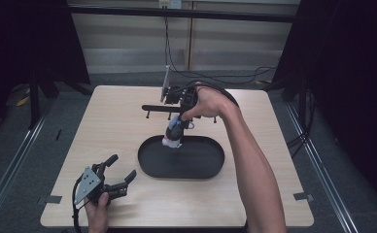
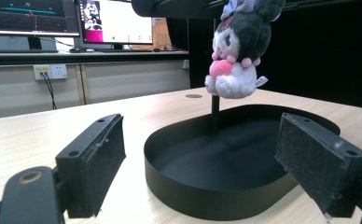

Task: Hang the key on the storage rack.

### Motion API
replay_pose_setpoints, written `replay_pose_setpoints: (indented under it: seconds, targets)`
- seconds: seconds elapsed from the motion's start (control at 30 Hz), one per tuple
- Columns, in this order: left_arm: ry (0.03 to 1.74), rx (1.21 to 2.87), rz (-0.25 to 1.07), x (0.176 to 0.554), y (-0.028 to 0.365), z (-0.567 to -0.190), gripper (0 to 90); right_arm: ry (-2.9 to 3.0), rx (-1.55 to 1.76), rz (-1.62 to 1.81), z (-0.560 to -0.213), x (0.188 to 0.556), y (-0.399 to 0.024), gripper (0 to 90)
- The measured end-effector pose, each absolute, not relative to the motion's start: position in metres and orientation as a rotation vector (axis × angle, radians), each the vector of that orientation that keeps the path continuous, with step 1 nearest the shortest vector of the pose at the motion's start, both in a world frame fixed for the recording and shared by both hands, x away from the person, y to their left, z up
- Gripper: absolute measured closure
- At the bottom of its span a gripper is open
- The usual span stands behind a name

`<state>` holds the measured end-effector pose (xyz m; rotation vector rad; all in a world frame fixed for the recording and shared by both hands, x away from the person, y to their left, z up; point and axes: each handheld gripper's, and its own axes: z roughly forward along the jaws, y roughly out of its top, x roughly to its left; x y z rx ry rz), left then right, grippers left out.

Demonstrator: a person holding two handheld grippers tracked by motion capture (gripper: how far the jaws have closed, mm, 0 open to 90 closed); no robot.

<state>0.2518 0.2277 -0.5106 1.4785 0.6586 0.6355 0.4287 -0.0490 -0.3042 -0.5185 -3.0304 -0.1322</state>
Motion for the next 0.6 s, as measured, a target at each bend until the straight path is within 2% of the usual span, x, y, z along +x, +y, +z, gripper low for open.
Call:
replay_pose_setpoints:
  seconds: [0.6]
  targets:
    - [0.655, 1.481, 0.635, 0.252, 0.228, -0.511, 15.4, -3.041, -0.504, -0.129, -0.305, 0.442, -0.054, 86.6]
